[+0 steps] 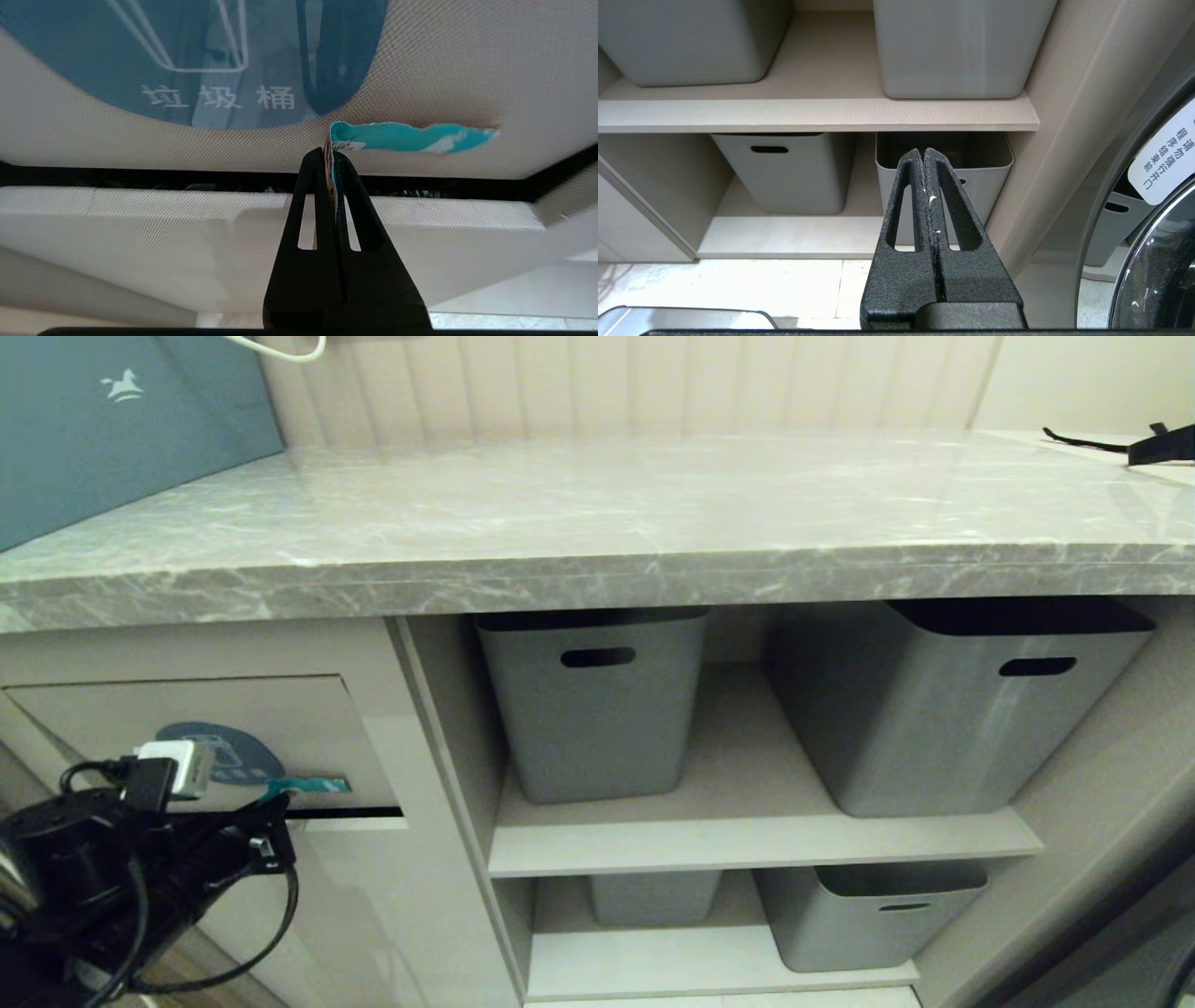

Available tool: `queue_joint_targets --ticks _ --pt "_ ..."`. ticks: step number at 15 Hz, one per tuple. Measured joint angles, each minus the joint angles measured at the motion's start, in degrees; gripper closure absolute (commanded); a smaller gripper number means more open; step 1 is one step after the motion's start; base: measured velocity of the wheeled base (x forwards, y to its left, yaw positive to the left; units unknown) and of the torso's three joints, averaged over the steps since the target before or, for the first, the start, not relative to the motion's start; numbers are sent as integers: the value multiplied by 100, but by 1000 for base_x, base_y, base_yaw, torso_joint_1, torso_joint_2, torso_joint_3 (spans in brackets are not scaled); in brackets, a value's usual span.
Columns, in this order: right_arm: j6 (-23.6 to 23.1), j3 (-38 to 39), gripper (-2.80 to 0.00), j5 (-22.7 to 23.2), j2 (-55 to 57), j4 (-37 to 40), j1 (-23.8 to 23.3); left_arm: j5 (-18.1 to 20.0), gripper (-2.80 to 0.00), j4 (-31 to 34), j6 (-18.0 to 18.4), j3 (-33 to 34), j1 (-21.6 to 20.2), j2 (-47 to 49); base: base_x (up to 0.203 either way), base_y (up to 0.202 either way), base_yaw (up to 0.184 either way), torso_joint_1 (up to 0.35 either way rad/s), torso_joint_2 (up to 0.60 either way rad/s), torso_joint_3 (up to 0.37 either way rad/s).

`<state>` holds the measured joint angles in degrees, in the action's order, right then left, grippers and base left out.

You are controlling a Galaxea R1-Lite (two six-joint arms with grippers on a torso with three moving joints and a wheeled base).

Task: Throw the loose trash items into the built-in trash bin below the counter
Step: Put the garbage in the trash can

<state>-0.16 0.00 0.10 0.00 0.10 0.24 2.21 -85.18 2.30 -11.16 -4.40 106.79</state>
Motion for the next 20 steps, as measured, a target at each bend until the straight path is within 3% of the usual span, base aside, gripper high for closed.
queue_joint_targets --ticks 9,10,18,20 --pt "1 0 0 3 0 0 0 5 0 4 5 -604 11 493 0 0 0 0 0 0" --pt "0 0 0 3 0 0 0 5 -280 4 4 -614 11 506 0 0 0 0 0 0" --pt "0 0 0 3 0 0 0 21 -280 5 -24 -800 11 615 0 0 0 0 0 0" --pt "0 0 0 2 0 0 0 201 -280 4 -12 -804 4 636 0 0 0 0 0 0"
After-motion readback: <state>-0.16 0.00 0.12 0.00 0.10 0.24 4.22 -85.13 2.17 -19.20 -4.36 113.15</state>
